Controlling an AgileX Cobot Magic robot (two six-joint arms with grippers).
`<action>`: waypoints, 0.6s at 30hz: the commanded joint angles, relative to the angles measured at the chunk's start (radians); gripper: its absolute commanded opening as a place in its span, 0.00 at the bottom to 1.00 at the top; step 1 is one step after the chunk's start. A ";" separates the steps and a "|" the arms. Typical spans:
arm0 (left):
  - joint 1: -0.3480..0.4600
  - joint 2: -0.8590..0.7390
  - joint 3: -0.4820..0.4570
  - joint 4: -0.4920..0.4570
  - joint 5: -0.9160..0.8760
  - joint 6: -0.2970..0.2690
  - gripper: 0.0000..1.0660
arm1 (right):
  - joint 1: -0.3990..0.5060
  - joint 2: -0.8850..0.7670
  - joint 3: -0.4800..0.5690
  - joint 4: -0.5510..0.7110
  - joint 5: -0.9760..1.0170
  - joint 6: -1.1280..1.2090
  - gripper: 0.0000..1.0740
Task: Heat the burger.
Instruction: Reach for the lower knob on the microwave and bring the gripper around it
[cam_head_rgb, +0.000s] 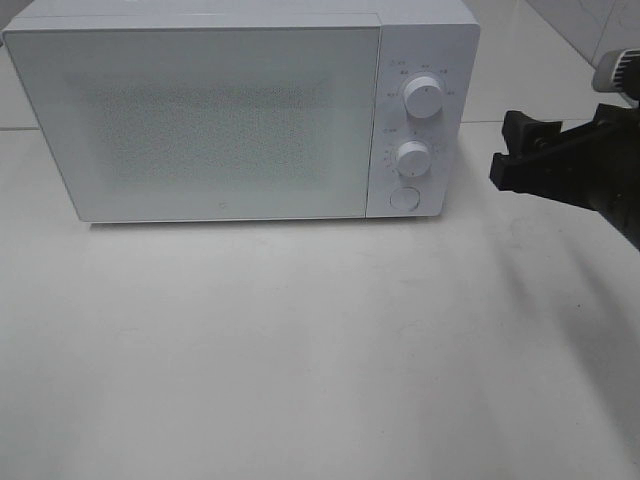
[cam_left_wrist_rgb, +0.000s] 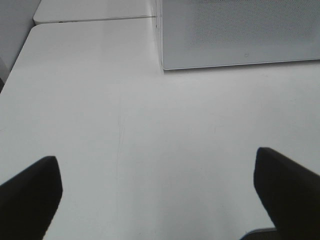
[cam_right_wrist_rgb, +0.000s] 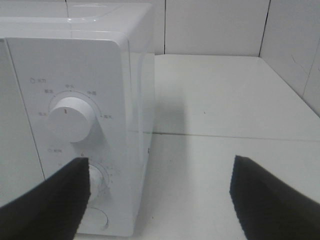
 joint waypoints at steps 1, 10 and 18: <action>-0.001 -0.026 0.002 0.000 -0.017 -0.008 0.92 | 0.026 0.015 -0.001 0.008 -0.063 -0.017 0.71; -0.001 -0.026 0.002 0.000 -0.017 -0.008 0.92 | 0.212 0.154 -0.014 0.216 -0.300 -0.017 0.71; -0.001 -0.026 0.002 0.000 -0.017 -0.008 0.92 | 0.274 0.236 -0.072 0.246 -0.350 -0.017 0.71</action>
